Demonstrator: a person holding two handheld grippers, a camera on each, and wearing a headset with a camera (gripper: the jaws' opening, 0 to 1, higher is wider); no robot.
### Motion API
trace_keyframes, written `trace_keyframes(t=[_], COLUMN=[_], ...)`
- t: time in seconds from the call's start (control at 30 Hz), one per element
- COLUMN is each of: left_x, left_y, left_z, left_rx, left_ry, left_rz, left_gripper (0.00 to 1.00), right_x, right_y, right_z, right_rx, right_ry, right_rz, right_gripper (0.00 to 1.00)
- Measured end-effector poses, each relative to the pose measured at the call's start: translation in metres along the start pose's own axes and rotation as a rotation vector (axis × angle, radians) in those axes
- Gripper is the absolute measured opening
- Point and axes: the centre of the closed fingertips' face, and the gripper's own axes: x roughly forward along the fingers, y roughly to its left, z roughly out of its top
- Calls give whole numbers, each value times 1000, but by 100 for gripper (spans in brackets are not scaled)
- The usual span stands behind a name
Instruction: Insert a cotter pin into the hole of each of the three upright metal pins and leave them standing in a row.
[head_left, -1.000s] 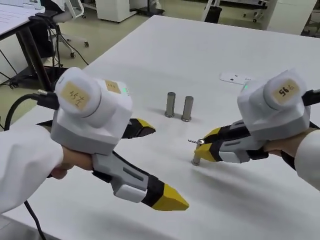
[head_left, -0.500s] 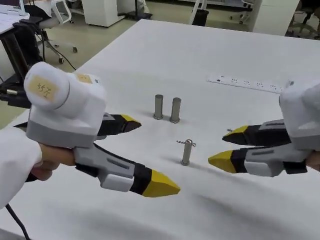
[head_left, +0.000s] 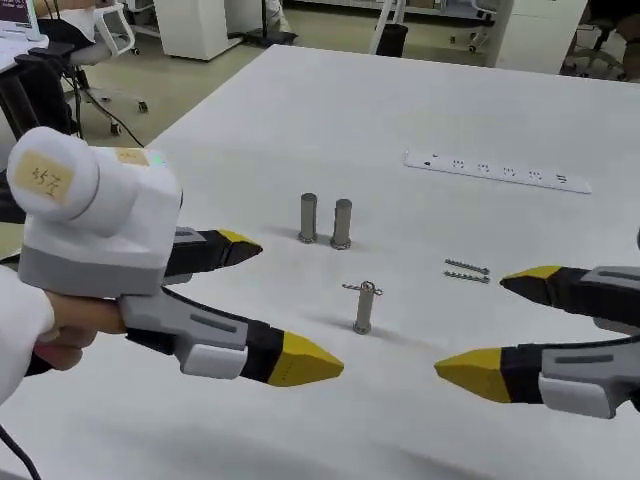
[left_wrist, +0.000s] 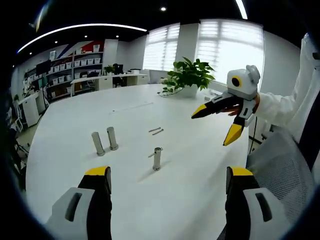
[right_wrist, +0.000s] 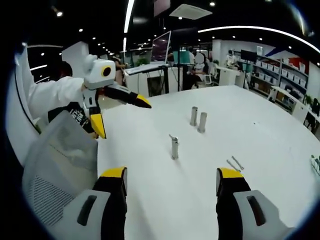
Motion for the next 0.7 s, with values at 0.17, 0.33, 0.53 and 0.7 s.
trace_keyframes(t=[0.17,0.33,0.53,0.7], left_x=[-2,-2,4,9], left_y=[6,11,17,32], left_z=[2,5,8,14], left_rx=[-12,-21,-6,26], left_ry=[-10,-21,-11,3], left_rz=[14,23,20,41], left_gripper=[95,95,95,94], right_x=[-3,-4,-5,-7], right_y=[1,1,3,-5], right_z=[-2,-8,-10,-13], right_rx=[20,67,99,112], right_ry=[-20,-11,-19,-23], right_rz=[-8,-20,-21,-48], right_gripper=[80,90,97,98])
